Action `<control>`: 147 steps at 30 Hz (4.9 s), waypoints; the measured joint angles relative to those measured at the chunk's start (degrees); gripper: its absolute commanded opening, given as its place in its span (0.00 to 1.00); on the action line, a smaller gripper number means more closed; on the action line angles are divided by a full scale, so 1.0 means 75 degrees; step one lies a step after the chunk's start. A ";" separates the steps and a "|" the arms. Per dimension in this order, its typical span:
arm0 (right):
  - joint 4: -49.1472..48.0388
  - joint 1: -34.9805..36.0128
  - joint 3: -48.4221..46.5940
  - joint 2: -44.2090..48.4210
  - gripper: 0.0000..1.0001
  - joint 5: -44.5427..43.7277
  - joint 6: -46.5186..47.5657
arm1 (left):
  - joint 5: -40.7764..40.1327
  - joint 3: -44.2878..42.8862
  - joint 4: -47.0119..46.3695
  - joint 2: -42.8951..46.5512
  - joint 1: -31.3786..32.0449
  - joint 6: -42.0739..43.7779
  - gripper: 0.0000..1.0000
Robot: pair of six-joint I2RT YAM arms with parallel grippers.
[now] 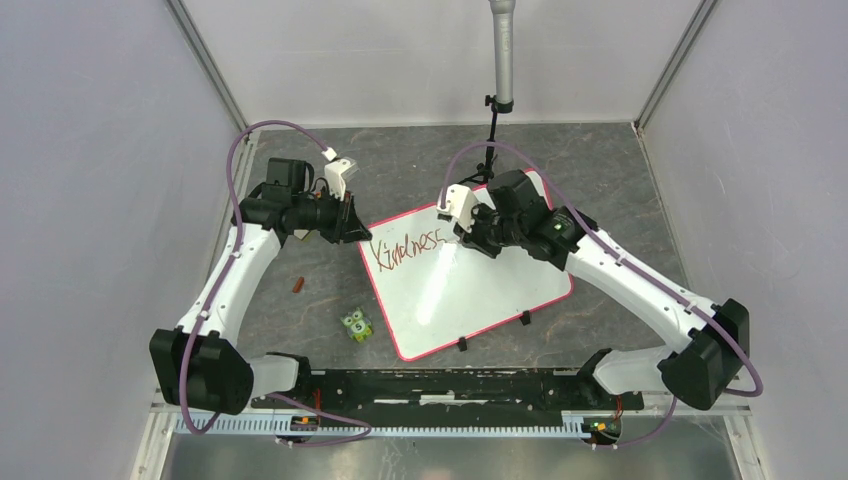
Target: Write a sentence on the whiteboard
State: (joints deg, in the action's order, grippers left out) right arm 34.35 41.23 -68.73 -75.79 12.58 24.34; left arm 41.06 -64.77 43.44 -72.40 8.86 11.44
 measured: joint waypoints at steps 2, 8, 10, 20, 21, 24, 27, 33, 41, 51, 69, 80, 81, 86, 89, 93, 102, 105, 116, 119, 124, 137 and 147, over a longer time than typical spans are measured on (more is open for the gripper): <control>0.0009 0.0000 0.0050 0.0020 0.00 0.0047 -0.0003 | 0.0000 0.0000 0.0000 -0.0012 0.0000 0.0000 0.02; 0.0023 0.0079 0.0099 0.0023 0.00 0.0221 -0.0058 | 0.0000 -0.0015 0.0012 -0.0029 0.0000 0.0000 0.02; 0.0020 0.0154 0.0099 -0.0003 0.00 0.0239 -0.0064 | 0.0000 -0.0015 0.0017 -0.0029 0.0000 0.0000 0.02; 0.0175 0.0347 -0.0236 -0.0239 0.00 0.0574 -0.0070 | 0.0003 -0.0020 0.0023 -0.0029 0.0000 0.0000 0.02; 0.0201 0.0344 -0.0297 -0.0239 0.00 0.0629 -0.0073 | 0.0003 -0.0023 0.0023 -0.0029 0.0000 0.0000 0.03; 0.0239 0.0286 -0.0411 -0.0178 0.00 0.0790 -0.0093 | 0.0003 -0.0026 0.0026 -0.0029 0.0000 0.0000 0.04; 0.0297 0.0114 -0.0420 -0.0015 0.00 0.0924 -0.0090 | 0.0003 -0.0029 0.0029 -0.0026 0.0000 0.0000 0.09; 0.0358 -0.0595 -0.0417 0.0338 0.00 0.0970 -0.0085 | 0.0006 -0.0029 0.0041 0.0006 0.0003 0.0000 0.27; 0.0315 -0.1003 -0.0230 0.0498 0.00 0.1139 -0.0073 | 0.0006 -0.0026 0.0175 0.0032 0.0219 0.0015 0.39; 0.0280 -0.1005 -0.0198 0.0367 0.00 0.1215 -0.0067 | 0.0198 -0.0026 0.0303 -0.0052 0.0283 0.0015 0.29; 0.0143 -0.1005 -0.0198 0.0125 0.00 0.0863 -0.0093 | 0.0338 -0.0026 0.0312 -0.0157 0.0280 0.0015 0.05; 0.0111 -0.0976 -0.0204 0.0073 0.00 0.0976 -0.0087 | 0.0335 -0.0026 0.0315 -0.0198 0.0277 0.0015 0.02; 0.0114 -0.0965 -0.0204 0.0073 0.00 0.0976 -0.0067 | 0.0335 -0.0026 0.0315 -0.0198 0.0277 0.0015 0.02; 0.0131 -0.0933 -0.0201 0.0073 0.00 0.0976 0.0111 | 0.0338 -0.0026 0.0315 -0.0198 0.0277 0.0015 0.03; 0.0146 -0.0927 -0.0187 0.0076 0.00 0.0973 0.0219 | 0.0335 -0.0026 0.0315 -0.0198 0.0277 0.0015 0.02; 0.0242 -0.0912 -0.0157 0.0085 0.00 0.0918 0.0356 | 0.0335 -0.0026 0.0312 -0.0201 0.0277 0.0015 0.02; 0.0437 -0.0898 -0.0026 0.0201 0.00 0.0755 0.0527 | 0.0332 -0.0026 0.0312 -0.0201 0.0277 0.0015 0.02; 0.0490 -0.0898 0.0032 0.0268 0.00 0.0653 0.0542 | 0.0335 -0.0026 0.0309 -0.0210 0.0277 0.0015 0.02; 0.0621 -0.0851 0.0184 0.0385 0.00 0.0796 0.0536 | 0.0335 -0.0026 0.0309 -0.0213 0.0277 0.0015 0.02; 0.0638 -0.0726 0.0184 0.0367 0.00 0.0898 0.0530 | 0.0341 -0.0026 0.0312 -0.0213 0.0277 0.0015 0.02; 0.0729 -0.0624 0.0119 0.0312 0.00 0.1128 0.0504 | 0.0341 -0.0026 0.0312 -0.0213 0.0277 0.0015 0.02; 0.0731 -0.1157 -0.0166 0.0329 0.00 0.1145 0.0455 | 0.0341 -0.0026 0.0312 -0.0213 0.0277 0.0015 0.02; 0.0621 -0.1154 -0.0178 0.0149 0.00 0.0994 0.0449 | 0.0335 -0.0026 0.0312 -0.0210 0.0277 0.0015 0.02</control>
State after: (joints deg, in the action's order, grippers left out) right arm 39.00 32.58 -70.06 -74.67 20.03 27.70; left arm 43.57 -64.97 45.78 -73.97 10.94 11.55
